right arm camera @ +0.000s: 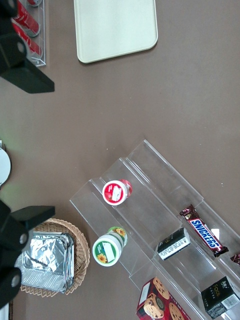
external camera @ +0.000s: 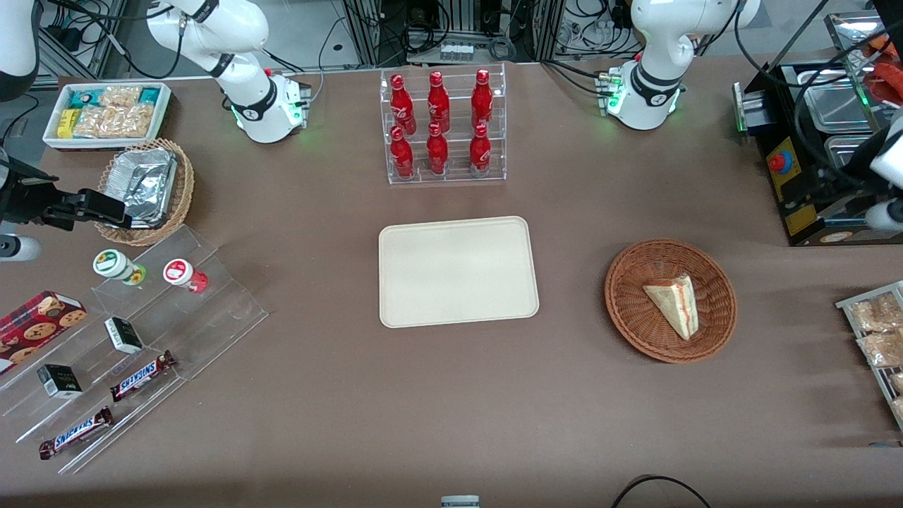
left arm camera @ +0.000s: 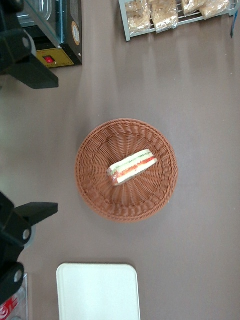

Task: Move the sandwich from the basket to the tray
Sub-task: 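Move the left gripper down over the sandwich in the wicker basket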

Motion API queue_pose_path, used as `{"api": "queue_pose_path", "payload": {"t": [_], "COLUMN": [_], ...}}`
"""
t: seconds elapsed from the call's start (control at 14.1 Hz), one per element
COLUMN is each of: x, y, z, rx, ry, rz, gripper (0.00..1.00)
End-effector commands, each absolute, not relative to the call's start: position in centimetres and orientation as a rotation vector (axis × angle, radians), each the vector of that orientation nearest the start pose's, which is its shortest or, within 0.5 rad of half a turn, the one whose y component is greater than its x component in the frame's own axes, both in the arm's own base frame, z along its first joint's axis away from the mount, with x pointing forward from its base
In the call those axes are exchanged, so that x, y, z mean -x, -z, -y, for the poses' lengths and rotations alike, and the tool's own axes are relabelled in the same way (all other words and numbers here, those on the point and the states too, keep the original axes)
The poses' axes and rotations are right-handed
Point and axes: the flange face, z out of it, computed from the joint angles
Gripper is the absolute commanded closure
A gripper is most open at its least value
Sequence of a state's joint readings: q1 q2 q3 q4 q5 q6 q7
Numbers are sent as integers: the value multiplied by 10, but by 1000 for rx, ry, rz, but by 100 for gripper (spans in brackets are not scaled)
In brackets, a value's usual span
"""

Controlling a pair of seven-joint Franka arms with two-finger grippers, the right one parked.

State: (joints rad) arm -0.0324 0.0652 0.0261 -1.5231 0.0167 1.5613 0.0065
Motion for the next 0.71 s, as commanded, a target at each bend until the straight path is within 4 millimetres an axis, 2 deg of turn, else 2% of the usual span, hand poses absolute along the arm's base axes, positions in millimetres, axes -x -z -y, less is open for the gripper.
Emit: {"api": "queue_pose_path", "payload": {"t": [0.0, 0.14, 0.28, 0.43, 0.64], "x": [-597, -610, -612, -608, -591], "y": [-573, -537, -500, -457, -394], "z": [-2, -1, 1, 8, 20], "rx": [3094, 3094, 3090, 3063, 3029], "ry": [-33, -16, -23, 2, 7], "rz": [10, 126, 297, 485, 692], "gripper": [0, 0, 0, 0, 0]}}
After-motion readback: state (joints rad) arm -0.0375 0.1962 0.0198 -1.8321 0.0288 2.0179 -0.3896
